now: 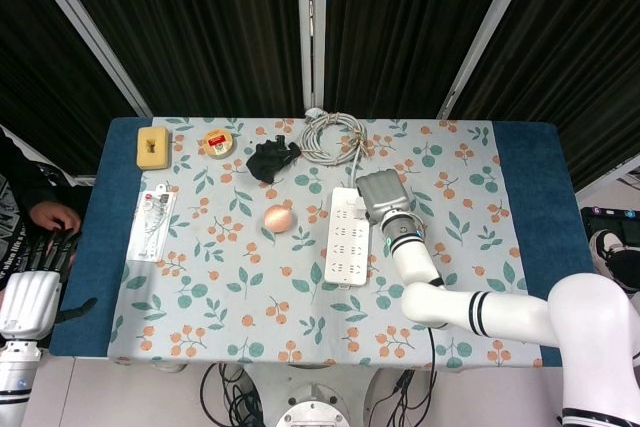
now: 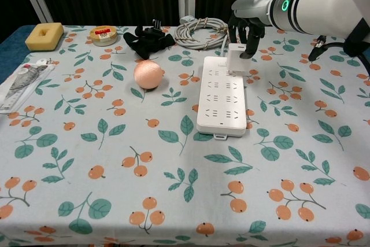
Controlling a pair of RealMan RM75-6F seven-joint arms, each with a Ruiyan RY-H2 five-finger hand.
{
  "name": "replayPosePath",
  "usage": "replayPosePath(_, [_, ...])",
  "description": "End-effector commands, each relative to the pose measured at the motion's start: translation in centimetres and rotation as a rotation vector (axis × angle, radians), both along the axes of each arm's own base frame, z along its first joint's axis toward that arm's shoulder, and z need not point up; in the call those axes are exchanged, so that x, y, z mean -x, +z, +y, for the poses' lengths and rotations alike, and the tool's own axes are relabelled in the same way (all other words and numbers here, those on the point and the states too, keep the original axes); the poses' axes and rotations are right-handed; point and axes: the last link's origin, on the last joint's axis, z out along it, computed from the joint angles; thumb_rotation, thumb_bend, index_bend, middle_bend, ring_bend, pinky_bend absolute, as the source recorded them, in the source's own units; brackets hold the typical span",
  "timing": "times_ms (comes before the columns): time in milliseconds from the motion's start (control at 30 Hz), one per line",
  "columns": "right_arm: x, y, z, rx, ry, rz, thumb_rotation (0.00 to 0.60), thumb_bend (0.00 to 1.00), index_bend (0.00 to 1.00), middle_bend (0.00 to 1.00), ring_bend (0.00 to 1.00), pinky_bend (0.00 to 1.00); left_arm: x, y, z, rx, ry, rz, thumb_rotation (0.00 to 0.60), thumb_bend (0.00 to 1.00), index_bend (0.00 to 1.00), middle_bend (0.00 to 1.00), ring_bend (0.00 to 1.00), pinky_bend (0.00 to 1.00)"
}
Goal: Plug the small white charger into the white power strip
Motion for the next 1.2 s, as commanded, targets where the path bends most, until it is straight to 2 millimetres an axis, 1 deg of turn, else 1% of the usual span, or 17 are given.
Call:
replayPosePath(33, [-0.1, 0.0, 0.1, -0.002, 0.005, -0.001, 0.6, 0.63, 0.79, 0.74, 0.47, 0.34, 0.0, 0.0, 0.0, -0.001, 0.001, 0.0, 0.6, 0.0, 0.08, 0.04, 0.0, 0.0])
replayPosePath(633, [-0.4, -0.4, 0.3, -0.004, 0.0, 0.014, 0.6, 0.64, 0.79, 0.74, 0.48, 0.3, 0.3, -0.2, 0.1, -0.001, 0.007, -0.006, 0.6, 0.0, 0.08, 0.04, 0.0, 0.0])
replayPosePath(967, [-0.9, -1.7, 0.2, -0.021, 0.007, 0.055, 0.6, 0.64, 0.79, 0.74, 0.48, 0.3, 0.5, -0.2, 0.0, 0.0, 0.016, -0.01, 0.6, 0.0, 0.08, 0.04, 0.0, 0.0])
replayPosePath(1200, [-1.1, -2.2, 0.3, -0.025, 0.014, 0.074, 0.6, 0.64, 0.79, 0.74, 0.48, 0.3, 0.7, -0.4, 0.1, 0.001, 0.015, -0.013, 0.6, 0.0, 0.08, 0.04, 0.0, 0.0])
